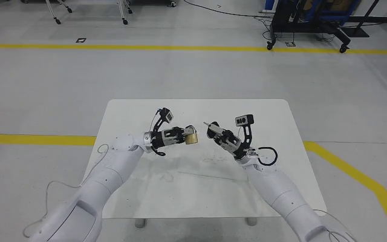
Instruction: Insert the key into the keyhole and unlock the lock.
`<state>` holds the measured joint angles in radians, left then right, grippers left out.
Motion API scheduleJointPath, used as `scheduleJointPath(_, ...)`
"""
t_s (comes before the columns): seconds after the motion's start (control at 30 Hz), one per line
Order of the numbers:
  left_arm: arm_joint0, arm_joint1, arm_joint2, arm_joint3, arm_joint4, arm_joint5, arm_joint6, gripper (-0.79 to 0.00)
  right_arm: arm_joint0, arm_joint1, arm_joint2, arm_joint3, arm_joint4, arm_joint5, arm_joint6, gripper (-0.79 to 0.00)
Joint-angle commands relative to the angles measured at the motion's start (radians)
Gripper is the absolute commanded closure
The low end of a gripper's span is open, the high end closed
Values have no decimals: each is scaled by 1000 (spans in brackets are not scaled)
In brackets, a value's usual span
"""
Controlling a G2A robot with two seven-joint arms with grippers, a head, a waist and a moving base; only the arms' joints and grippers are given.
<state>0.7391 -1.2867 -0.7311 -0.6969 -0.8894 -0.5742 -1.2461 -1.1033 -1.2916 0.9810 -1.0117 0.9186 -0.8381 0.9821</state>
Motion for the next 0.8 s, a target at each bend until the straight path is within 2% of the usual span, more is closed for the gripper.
scheduleJointPath(0.0,0,0,0,0,0,0,0,0,0,0,0,0,0,0,0,0)
scheduleJointPath(0.17,2,0,0,-1,3,3,8,0,0,0,0,0,0,0,0,0)
scheduleJointPath(0.27,20,4,-5,-11,58,55,122,0,0,2,6,-1,-39,0,-19,0)
scheduleJointPath(0.4,40,7,-22,-38,64,167,199,0,-16,18,44,-33,-224,-36,-95,0)
scheduleJointPath(0.57,37,-1,-20,-58,51,328,204,0,-74,54,135,-141,-515,-57,-155,0)
scheduleJointPath(0.67,14,-14,-4,-54,63,418,197,0,-160,80,215,-297,-738,-17,-221,0)
scheduleJointPath(0.77,-10,-25,7,-36,83,442,186,0,-243,97,279,-447,-920,44,-271,0)
